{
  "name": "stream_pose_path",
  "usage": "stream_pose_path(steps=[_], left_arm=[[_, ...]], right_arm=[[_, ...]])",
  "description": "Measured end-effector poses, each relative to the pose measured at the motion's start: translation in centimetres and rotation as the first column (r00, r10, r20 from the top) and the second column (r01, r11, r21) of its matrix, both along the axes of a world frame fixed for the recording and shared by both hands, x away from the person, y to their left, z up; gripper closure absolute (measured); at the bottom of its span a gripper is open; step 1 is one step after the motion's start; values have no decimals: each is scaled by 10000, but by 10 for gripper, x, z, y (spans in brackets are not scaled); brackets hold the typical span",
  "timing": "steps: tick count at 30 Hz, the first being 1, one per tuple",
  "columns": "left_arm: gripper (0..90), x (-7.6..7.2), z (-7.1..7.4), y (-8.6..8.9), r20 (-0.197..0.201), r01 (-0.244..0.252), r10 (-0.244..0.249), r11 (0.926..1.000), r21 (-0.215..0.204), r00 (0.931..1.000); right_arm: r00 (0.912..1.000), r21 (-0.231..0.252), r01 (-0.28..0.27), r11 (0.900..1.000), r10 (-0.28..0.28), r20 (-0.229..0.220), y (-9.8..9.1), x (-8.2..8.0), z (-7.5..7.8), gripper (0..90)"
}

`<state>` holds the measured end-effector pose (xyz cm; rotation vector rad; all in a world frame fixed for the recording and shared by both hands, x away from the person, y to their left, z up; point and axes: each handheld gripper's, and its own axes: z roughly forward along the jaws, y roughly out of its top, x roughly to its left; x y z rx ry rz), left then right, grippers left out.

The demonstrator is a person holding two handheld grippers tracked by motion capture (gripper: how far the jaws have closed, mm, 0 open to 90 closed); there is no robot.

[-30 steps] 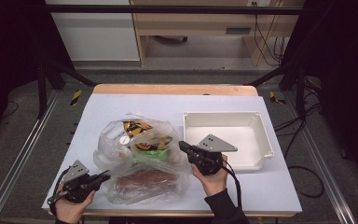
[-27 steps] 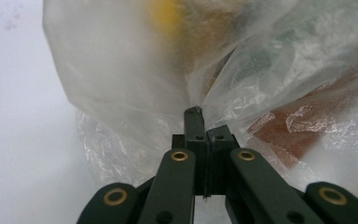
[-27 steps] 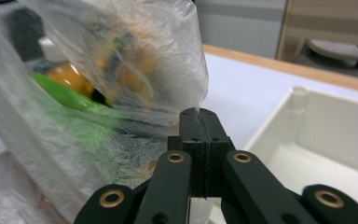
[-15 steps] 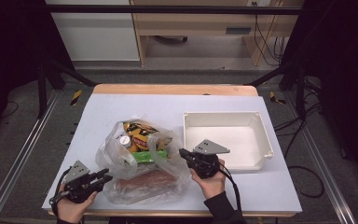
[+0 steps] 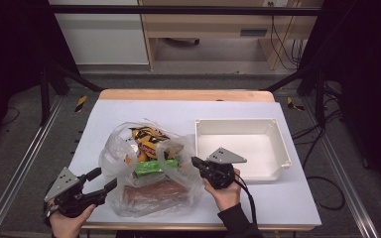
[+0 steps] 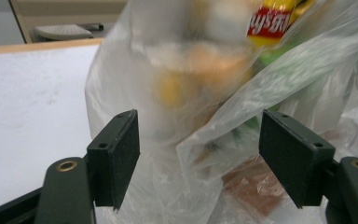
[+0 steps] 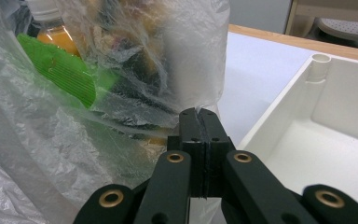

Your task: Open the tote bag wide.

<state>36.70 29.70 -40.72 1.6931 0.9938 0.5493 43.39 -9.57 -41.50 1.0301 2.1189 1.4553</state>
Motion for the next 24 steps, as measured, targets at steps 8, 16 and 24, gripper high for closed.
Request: stream_pose_path(steps=[8, 16, 24], left_arm=[[264, 5, 22, -1, 219, 34, -32, 9999, -95, 9998], [275, 30, 55, 4, 670, -381, 413, 9981, -481, 9969], [339, 54, 83, -1, 971, -563, 619, 9966, -597, 9933]], right_arm=[[10000, -6, -44, 10000, 44, 15, 0, 0, 0, 900], [10000, -64, -49, 10000, 50, 57, 1, -1, 3, 900], [9998, -83, -160, 9998, 161, 121, 3, -1, 5, 900]])
